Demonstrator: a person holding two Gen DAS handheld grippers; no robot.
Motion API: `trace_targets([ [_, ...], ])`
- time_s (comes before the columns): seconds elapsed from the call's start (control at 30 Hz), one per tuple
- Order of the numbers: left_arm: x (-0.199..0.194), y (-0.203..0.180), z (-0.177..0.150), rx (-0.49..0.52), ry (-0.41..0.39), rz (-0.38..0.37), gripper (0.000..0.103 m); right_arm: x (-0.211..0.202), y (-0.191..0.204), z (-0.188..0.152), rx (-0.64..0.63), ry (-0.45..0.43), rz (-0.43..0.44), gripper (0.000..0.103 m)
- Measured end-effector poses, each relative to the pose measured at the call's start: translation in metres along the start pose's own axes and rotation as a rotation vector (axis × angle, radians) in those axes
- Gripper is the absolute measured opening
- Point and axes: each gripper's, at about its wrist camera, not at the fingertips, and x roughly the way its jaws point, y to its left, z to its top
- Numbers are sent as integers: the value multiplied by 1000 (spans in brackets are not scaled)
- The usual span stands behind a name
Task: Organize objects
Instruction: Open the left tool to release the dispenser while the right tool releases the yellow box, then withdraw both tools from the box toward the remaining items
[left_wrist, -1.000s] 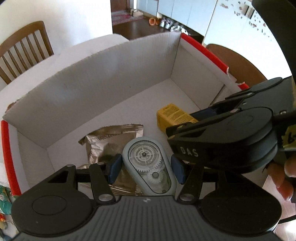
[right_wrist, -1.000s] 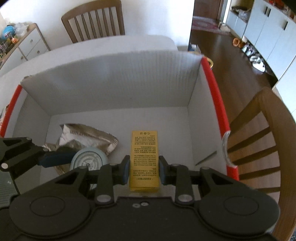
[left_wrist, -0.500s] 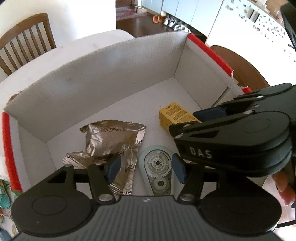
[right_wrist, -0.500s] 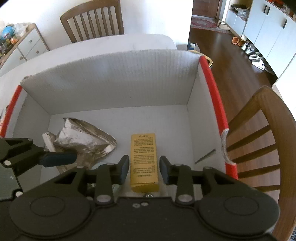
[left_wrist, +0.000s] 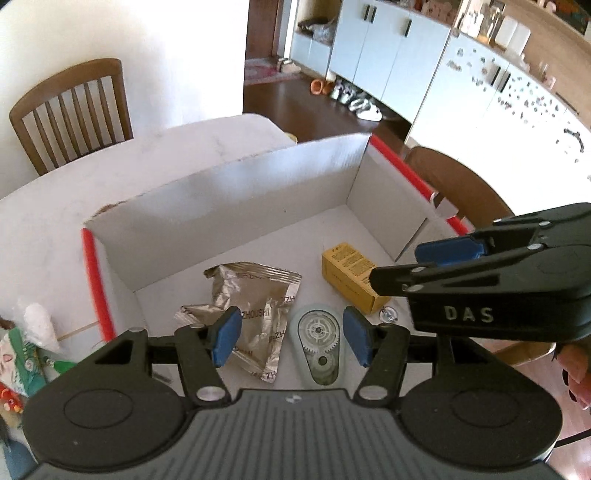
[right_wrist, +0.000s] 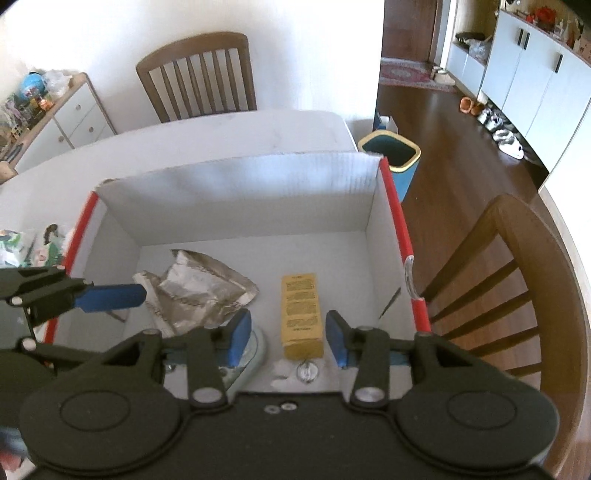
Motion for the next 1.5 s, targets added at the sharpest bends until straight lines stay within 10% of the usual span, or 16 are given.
trace_targets([
  [0.8, -115, 60, -52, -26, -209, 5, 63, -93, 64, -42, -21, -198, 31, 53],
  [1.5, -171, 134, -111, -119, -293, 85, 83, -107, 144, -81, -41, -327, 85, 86],
])
